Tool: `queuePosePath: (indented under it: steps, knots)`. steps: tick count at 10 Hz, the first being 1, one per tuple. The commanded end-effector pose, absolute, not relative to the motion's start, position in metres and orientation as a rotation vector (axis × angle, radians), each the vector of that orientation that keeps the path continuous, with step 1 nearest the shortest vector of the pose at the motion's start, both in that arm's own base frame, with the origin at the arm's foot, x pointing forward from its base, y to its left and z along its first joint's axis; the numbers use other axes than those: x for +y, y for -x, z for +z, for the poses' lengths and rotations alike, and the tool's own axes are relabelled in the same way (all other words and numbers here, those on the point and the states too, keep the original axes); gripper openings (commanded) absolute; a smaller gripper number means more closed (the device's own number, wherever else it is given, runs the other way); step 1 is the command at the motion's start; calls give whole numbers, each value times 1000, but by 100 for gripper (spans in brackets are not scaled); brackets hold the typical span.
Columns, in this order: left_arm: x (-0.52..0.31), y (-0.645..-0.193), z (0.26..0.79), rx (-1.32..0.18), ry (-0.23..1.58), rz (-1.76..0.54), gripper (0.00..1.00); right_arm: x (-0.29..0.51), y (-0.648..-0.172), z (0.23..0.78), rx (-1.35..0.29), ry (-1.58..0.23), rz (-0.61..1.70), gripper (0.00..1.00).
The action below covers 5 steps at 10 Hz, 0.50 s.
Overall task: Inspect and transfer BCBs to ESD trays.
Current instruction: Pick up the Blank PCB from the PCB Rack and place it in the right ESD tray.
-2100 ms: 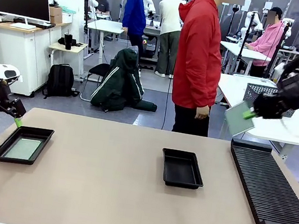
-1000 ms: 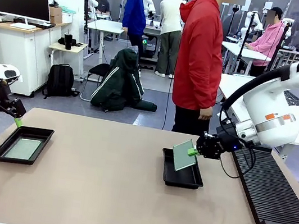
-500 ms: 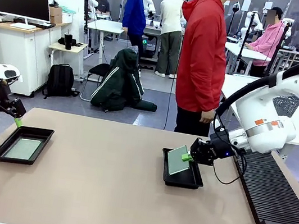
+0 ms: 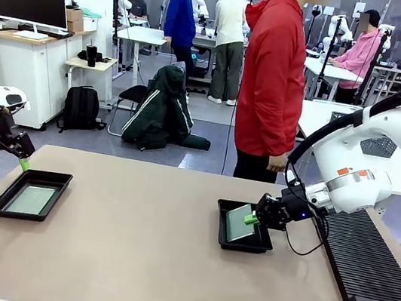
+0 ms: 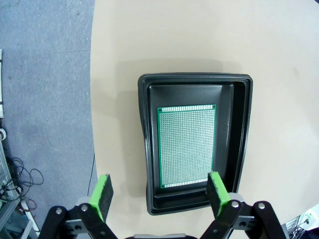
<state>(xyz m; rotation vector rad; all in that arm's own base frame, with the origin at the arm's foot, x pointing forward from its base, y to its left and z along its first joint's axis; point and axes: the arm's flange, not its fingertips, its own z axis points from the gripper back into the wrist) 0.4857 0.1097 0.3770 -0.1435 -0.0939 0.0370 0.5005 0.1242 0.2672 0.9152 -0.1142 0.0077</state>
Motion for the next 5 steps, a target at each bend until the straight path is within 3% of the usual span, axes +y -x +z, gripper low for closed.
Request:
queuePosePath:
  steps: [1,5]
  knots:
    - [111,-486,375,-100,145,35,100,123,-503,256,-146,-956,4,2]
    - [111,-486,375,-100,145,35,100,123,-501,265,-116,-925,-4,2]
